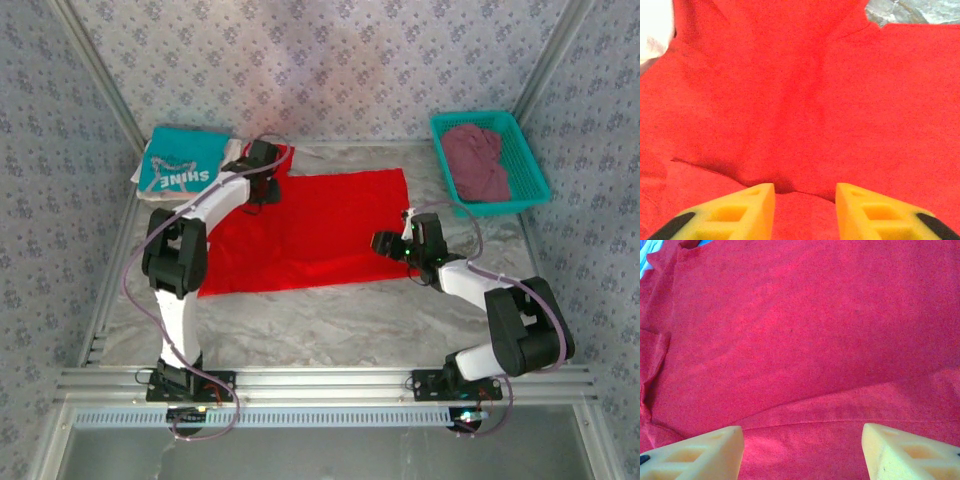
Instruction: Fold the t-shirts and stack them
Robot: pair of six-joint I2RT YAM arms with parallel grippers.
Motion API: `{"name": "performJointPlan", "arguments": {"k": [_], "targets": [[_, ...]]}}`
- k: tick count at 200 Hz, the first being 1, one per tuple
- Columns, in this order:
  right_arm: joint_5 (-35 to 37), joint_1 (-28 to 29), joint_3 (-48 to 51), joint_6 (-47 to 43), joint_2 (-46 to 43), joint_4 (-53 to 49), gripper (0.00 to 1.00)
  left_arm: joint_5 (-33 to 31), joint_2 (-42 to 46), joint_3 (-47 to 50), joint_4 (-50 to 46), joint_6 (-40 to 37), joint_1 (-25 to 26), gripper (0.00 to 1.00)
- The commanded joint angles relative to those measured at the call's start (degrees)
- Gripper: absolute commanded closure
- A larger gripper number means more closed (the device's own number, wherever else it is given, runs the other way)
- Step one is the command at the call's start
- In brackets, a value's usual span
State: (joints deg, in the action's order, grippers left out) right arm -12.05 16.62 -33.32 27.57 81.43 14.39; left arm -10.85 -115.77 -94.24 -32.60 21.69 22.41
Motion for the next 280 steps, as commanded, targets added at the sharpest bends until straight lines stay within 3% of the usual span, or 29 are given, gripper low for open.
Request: {"name": "performJointPlan", "arguments": {"k": [1,34,55,75,100,119,165,199,255,280], "targets": [[-0.18,-0.31,-1.57,-1.23,0.27,-0.65,0.34,-2.49,9.25,4.41,1.45,-1.97,0.53,0.59],[-0.59,-0.09,-3.01,-3.01,-0.77,-3.03,0.35,-2.36,22.5,20.67,5.59,3.04,-0.76,0.56],[2.52,0.94,-7.28,-5.5,-1.45,-12.53,0.39,-0.1,31.17,32.52,4.62,7.34,-3.31,0.58],[3.9,0.78,-10.5,-4.06,0.12,-21.41,0.54,2.29,39.72,43.62,3.6,11.18,-6.02,0.59],[5.75,0.61,-10.0,-0.72,0.88,-24.07,0.81,6.8,45.21,53.48,4.33,14.1,-9.95,0.59],[7.22,0.07,-10.89,0.76,3.38,-25.69,0.87,8.95,44.48,56.66,5.37,14.33,-12.7,0.61],[6.64,-2.57,-13.36,4.77,11.72,-32.18,0.85,10.18,42.12,60.43,6.22,16.22,-18.73,0.65],[4.26,-3.64,-9.49,9.4,11.2,-32.54,0.86,12.34,45.28,64.24,5.65,17.23,-22.89,0.65],[5.62,-1.87,2.05,19.5,-2.86,-37.58,0.85,13.92,55.8,67.05,-1.76,19.43,-22.97,0.64],[7.83,-1.44,0.73,20.42,-9.74,-39.33,0.8,14.69,61.4,65.53,-1.82,18.94,-22.83,0.64]]}}
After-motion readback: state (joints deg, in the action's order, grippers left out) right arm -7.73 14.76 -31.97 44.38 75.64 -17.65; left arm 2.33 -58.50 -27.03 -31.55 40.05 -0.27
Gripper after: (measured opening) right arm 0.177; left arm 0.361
